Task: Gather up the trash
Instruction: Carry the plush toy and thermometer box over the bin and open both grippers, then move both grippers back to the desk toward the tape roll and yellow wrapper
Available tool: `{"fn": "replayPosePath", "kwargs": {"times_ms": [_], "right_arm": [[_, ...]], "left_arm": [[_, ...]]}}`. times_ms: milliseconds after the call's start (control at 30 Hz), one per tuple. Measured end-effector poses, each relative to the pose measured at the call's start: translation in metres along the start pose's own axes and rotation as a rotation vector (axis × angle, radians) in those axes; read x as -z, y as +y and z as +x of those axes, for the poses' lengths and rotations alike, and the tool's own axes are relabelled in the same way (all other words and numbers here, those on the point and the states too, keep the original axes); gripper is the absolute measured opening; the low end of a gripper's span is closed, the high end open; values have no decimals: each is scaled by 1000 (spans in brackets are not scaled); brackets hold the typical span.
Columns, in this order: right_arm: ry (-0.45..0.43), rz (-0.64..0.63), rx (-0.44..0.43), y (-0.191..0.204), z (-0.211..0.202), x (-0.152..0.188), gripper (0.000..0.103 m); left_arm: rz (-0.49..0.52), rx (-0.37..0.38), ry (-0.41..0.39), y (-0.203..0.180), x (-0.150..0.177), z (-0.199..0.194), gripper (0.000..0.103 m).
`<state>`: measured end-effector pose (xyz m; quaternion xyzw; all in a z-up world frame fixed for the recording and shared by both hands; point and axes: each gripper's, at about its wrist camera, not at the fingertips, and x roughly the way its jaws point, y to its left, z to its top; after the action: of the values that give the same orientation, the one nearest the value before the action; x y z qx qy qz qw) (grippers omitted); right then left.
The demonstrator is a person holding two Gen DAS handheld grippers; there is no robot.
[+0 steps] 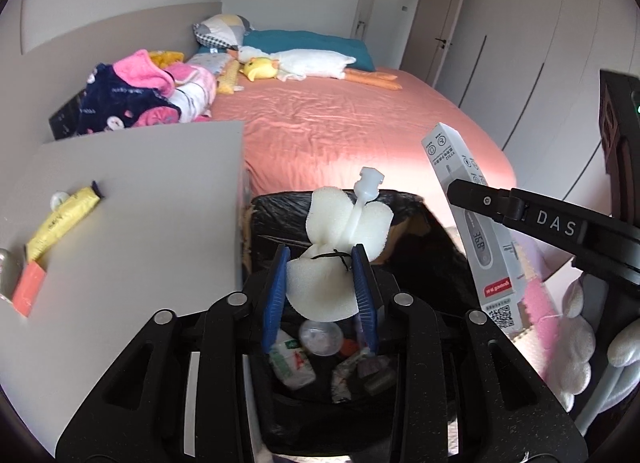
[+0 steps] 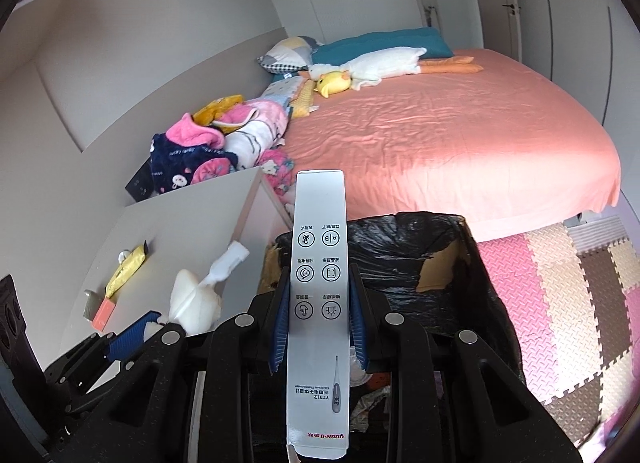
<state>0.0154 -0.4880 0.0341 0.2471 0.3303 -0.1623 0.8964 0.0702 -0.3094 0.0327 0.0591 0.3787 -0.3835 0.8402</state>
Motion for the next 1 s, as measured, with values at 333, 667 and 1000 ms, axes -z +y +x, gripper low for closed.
{"fn": "replayPosePath", "kwargs": {"times_ms": [333,667,1000], "right_arm": [[-106,81,79,-24,-20,-7,78],[-90,34,74,-8,-15,-1,84],[-74,-22,20,26,-6,7,85]], "left_arm": [[-71,97,-27,-2,-6,-4,95],[-65,41,-17,10,1,-2,95],[-115,-7,-40,41,13,-14,95]]}}
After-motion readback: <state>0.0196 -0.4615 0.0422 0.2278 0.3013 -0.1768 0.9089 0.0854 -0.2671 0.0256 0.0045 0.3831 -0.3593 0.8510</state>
